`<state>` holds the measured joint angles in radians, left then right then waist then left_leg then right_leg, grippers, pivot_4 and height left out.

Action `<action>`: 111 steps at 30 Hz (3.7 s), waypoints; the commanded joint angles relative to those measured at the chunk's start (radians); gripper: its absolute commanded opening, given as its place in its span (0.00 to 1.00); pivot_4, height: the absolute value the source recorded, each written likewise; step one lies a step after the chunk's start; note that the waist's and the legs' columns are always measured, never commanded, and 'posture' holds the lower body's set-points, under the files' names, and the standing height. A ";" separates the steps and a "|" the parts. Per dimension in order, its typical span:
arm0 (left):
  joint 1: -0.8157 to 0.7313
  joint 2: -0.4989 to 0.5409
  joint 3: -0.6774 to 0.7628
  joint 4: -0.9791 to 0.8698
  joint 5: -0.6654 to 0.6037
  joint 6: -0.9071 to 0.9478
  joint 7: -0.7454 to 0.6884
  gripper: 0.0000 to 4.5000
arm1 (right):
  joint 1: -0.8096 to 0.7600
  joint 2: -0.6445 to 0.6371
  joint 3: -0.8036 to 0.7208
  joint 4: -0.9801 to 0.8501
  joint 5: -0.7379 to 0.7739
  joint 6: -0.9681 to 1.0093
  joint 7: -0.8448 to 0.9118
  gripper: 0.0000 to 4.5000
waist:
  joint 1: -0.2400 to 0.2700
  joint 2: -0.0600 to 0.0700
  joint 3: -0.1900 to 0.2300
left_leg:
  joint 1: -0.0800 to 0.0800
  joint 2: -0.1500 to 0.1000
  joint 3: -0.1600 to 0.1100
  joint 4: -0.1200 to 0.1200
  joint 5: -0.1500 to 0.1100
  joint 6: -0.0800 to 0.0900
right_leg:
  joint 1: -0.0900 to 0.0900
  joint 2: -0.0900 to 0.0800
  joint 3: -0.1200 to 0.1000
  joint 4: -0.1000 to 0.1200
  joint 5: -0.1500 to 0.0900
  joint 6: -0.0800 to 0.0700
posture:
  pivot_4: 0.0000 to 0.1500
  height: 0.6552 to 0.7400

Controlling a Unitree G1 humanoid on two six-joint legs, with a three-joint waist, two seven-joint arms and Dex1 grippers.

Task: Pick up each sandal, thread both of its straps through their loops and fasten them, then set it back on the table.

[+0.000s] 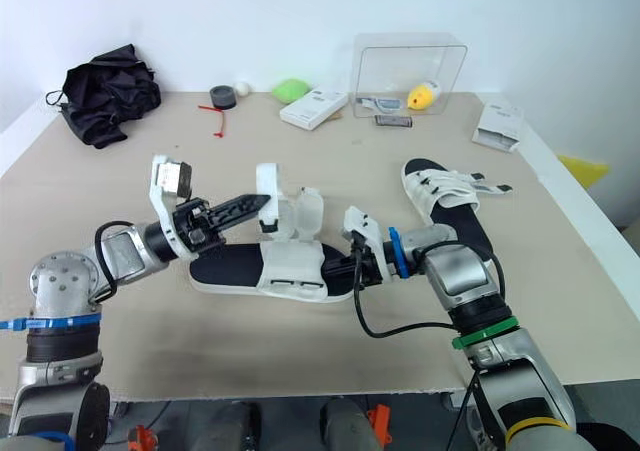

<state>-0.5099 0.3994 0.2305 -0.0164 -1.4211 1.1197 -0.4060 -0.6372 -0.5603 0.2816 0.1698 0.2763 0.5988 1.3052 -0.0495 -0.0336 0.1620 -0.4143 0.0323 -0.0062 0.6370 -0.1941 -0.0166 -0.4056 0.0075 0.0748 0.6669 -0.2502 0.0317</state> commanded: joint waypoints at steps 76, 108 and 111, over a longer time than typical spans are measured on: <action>0.186 0.046 -0.181 -0.145 0.409 -0.115 -0.411 0.01 | 0.013 0.017 0.048 -0.001 -0.054 -0.018 -0.012 0.00 | -0.001 0.000 0.000 | 0.006 0.004 0.002 -0.004 0.000 -0.001 | 0.001 0.003 0.002 0.000 -0.001 -0.005 | 1.00 1.00; 0.341 0.539 -0.126 -0.372 0.299 -0.010 -0.798 0.73 | -0.002 0.034 0.061 0.008 -0.053 -0.022 0.004 0.00 | -0.004 -0.001 0.001 | 0.008 0.010 0.004 -0.014 -0.003 -0.005 | -0.002 0.007 -0.001 -0.001 -0.008 -0.014 | 1.00 1.00; 0.412 0.471 -0.201 -0.435 0.427 -0.147 -0.740 0.73 | 0.000 0.037 0.061 0.003 -0.052 -0.018 0.004 0.00 | -0.002 -0.001 0.001 | 0.008 0.011 0.004 -0.015 -0.004 -0.007 | -0.002 0.006 -0.001 -0.001 -0.010 -0.015 | 1.00 1.00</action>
<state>-0.1112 0.9029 0.0647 -0.4079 -1.0551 1.0475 -1.1754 -0.6481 -0.5290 0.3149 0.1593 0.2435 0.5673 1.3262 -0.0510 -0.0347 0.1627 -0.4058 0.0437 -0.0021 0.6221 -0.1982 -0.0239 -0.4072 0.0138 0.0740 0.6662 -0.2601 0.0170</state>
